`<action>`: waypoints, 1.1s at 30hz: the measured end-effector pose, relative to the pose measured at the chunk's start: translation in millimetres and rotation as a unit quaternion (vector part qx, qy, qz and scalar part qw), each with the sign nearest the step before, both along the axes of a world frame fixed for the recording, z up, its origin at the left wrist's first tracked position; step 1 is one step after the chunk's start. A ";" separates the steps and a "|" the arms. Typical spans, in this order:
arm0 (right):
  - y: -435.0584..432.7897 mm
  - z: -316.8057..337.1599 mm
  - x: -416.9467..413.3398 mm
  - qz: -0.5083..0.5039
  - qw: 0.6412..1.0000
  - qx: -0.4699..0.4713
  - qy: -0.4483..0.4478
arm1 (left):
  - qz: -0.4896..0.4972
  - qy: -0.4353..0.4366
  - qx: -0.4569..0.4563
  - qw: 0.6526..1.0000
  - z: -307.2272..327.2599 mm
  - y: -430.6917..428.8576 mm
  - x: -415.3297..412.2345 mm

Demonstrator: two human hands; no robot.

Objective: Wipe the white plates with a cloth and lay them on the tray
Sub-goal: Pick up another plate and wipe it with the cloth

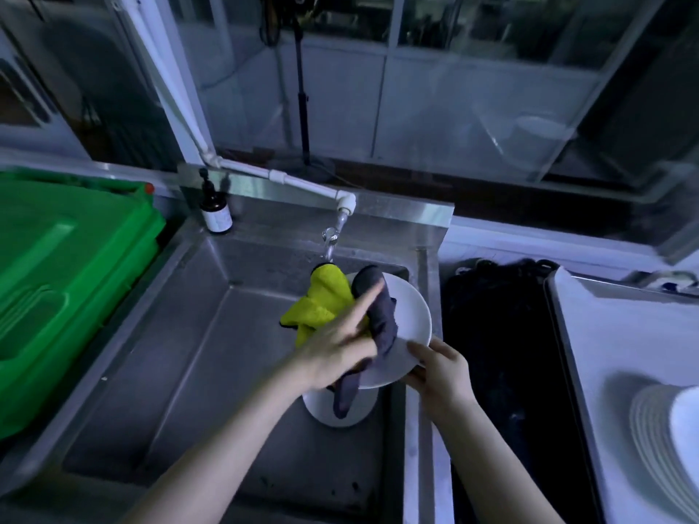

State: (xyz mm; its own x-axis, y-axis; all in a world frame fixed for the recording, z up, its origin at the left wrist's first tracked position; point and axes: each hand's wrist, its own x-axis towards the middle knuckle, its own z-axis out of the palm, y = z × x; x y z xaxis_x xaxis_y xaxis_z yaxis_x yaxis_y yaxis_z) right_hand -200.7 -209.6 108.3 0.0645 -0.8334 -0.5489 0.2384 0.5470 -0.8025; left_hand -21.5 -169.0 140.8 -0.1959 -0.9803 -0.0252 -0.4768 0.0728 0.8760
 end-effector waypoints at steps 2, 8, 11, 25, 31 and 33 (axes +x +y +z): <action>-1.1 6.6 -12.9 -0.014 1.000 -0.009 -0.021 | 0.090 0.058 -0.019 0.994 3.6 -0.6 -4.8; -2.9 25.3 -28.9 0.001 0.997 -0.069 -0.041 | 0.209 -0.338 -0.163 0.903 17.5 -4.9 -33.7; -4.0 37.7 -29.0 0.017 0.993 -0.114 -0.039 | 0.181 -0.411 -0.119 0.886 18.8 -11.8 -39.9; -24.9 77.3 -17.5 0.032 0.982 -0.164 -0.082 | 0.273 -0.190 -0.158 0.930 44.2 -28.0 -17.9; -34.1 93.6 -9.8 0.032 0.981 -0.182 -0.057 | 0.113 -0.283 -0.167 0.938 45.5 -27.3 -31.3; -33.6 95.9 -6.1 0.046 0.979 -0.162 -0.119 | 0.059 -0.256 -0.195 0.945 48.4 -25.2 -29.1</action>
